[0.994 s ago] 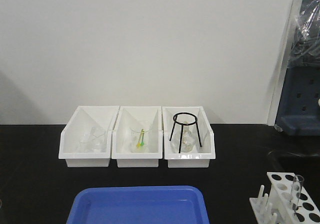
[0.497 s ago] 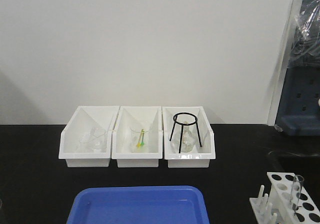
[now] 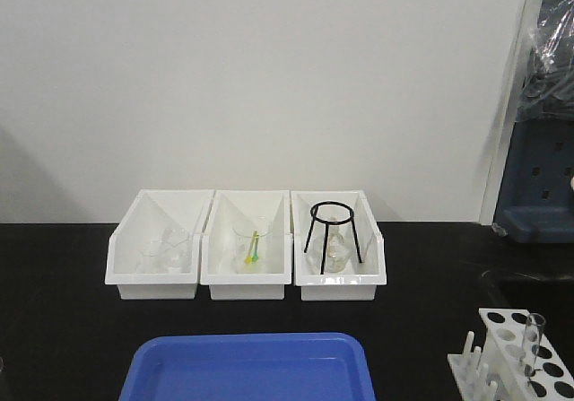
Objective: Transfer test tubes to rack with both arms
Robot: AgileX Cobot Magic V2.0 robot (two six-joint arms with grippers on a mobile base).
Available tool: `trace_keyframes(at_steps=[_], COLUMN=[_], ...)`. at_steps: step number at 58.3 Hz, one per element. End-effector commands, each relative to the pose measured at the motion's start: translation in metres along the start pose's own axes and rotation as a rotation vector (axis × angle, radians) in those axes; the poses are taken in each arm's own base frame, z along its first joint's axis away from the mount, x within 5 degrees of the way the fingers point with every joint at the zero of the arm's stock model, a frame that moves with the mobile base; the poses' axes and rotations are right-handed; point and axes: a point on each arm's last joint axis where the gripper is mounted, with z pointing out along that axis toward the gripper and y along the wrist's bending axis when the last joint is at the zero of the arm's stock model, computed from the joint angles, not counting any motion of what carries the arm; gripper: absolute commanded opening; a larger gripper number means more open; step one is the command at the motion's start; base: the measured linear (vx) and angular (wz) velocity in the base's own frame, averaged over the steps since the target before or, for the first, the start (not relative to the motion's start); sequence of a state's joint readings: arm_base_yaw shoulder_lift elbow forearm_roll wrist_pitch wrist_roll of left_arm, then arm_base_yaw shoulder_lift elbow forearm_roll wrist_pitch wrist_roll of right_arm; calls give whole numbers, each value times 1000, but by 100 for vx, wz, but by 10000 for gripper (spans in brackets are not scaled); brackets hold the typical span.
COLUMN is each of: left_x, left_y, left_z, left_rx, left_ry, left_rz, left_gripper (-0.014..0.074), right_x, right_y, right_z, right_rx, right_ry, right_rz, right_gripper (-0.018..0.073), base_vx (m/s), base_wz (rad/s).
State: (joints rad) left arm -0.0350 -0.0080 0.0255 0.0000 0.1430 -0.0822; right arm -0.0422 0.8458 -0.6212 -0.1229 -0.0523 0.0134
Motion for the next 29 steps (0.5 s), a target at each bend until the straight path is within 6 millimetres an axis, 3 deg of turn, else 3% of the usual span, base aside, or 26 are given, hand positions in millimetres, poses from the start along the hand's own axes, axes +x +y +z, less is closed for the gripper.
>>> trace_keyframes(at_steps=[1,29], left_x=[-16,-16], left_y=[-1,-1], left_z=[-4,-3], left_rx=[10,3], left_ry=[-116,-116], left_rz=[-24,-22], left_gripper=[-6,-6], right_x=[-19,-18], right_y=[-2,-2], right_z=[-4,-4], right_rx=[10,10], right_ry=[-116,-114], right_rz=[-6,-6], right_gripper=[470,470], base_vx=[0,0], base_wz=[0,0])
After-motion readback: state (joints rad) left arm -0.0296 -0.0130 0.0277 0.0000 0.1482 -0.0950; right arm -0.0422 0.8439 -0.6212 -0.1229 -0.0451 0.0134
